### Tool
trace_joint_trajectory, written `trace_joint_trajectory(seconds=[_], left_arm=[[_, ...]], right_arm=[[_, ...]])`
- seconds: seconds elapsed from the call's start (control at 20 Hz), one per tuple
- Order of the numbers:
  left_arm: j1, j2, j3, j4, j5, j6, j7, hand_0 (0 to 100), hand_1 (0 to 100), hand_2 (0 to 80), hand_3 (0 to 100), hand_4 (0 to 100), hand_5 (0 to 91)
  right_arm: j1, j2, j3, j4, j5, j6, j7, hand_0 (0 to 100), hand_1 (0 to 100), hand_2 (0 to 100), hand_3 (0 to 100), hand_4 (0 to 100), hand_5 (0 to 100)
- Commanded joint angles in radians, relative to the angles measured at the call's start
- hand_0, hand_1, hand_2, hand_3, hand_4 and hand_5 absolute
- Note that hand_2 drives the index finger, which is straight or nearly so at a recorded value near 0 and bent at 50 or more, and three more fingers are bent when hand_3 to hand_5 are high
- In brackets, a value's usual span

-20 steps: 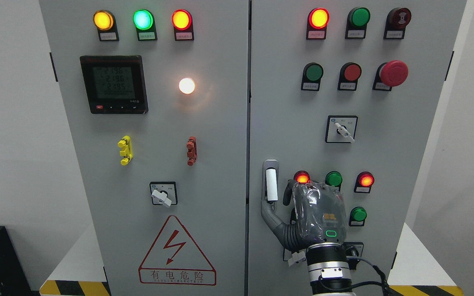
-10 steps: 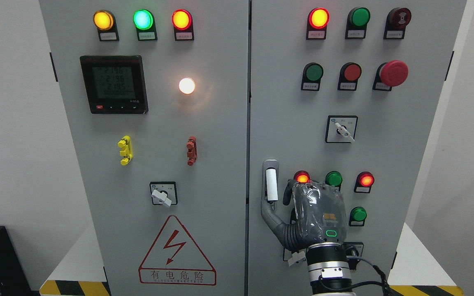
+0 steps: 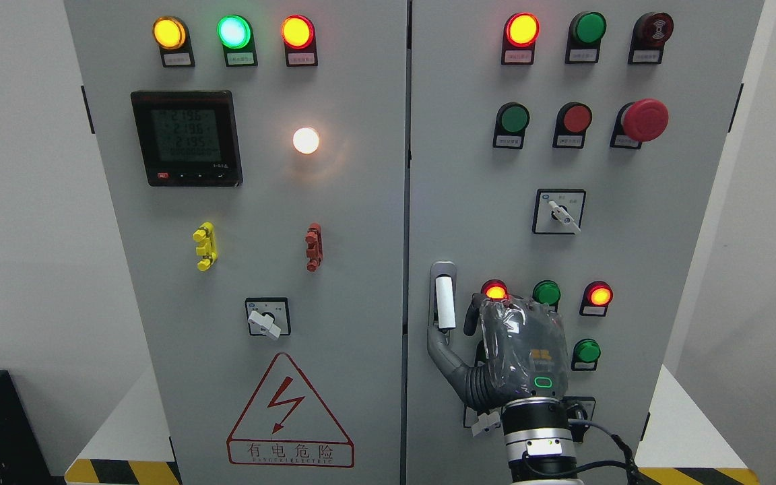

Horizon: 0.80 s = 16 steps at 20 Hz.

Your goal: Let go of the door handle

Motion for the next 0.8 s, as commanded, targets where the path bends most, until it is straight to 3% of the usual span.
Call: trace_joint_trajectory(seconds=[0.0, 0.75], left_arm=[[0.0, -0.001, 0.0, 0.0, 0.0, 0.002, -0.001, 0, 0, 4.2, 10, 0, 0.0], [0.0, -0.001, 0.0, 0.0, 0.0, 0.002, -0.001, 0, 0, 4.2, 10, 0, 0.0]], right_arm=[[0.002, 0.0, -0.004, 0.0, -0.001, 0.001, -0.001, 38, 38, 70, 96, 80, 75], [0.002, 0.002, -0.004, 0.001, -0.001, 0.003, -0.004, 44, 38, 70, 96, 80, 75]])
